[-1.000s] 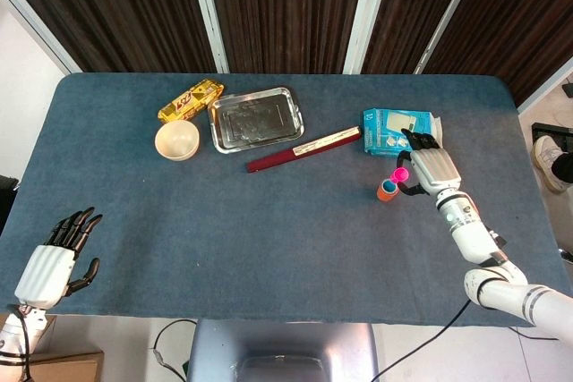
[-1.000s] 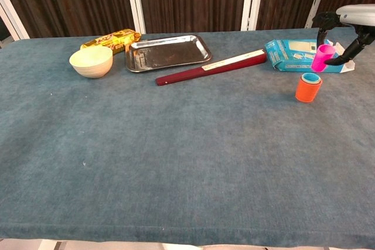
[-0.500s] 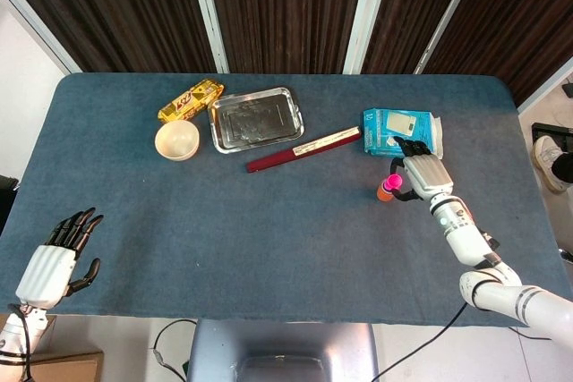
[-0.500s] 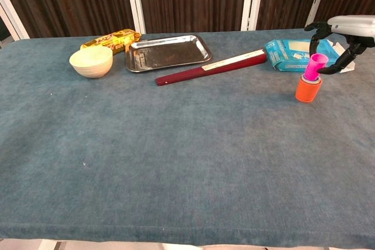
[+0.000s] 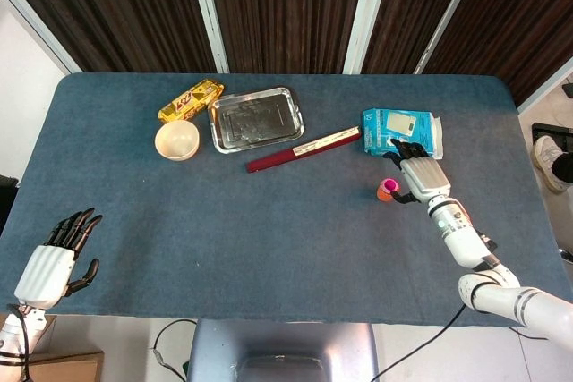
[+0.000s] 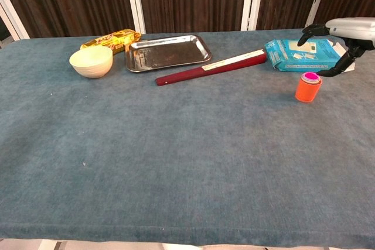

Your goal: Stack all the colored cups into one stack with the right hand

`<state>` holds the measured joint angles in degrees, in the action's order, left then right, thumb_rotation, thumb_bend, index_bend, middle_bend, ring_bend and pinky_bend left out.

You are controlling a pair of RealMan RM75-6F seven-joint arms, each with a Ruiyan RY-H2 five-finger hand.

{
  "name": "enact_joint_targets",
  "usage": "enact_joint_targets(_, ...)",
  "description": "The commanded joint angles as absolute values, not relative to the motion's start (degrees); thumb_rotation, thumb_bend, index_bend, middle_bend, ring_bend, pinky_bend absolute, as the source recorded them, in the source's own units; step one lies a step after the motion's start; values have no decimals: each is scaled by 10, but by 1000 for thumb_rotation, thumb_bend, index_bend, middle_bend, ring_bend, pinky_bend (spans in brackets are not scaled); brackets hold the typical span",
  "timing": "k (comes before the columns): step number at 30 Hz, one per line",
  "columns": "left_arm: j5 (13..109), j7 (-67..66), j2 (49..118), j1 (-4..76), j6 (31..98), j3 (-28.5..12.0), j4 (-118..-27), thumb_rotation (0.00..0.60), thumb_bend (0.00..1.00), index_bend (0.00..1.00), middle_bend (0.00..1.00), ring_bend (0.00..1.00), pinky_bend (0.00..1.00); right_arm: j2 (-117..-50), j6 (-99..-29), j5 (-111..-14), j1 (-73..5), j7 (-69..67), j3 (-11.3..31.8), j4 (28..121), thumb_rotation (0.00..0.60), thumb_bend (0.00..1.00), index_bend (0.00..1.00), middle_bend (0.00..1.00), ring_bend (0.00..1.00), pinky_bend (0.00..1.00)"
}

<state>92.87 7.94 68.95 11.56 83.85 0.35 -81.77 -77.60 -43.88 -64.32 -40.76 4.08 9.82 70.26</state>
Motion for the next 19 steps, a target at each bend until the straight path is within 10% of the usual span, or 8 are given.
enact_joint_targets(1, 930, 79, 689, 115, 840, 3, -818, 600, 471, 0, 0, 0, 126, -762, -450, -646, -399, 38, 98, 723, 600, 407, 230, 0, 0, 0)
enact_joint_targets(12, 942, 39, 688, 95, 877, 7, -831, 600, 470, 0, 0, 0, 127, -649, -918, -812, -94, 131, -24, 970, 600, 360, 5, 0, 0, 0)
enact_joint_targets(19, 953, 10, 688, 90, 885, 12, -849, 600, 471, 0, 0, 0, 127, -637, -901, -811, -72, 104, -30, 966, 600, 343, 0, 0, 0, 0)
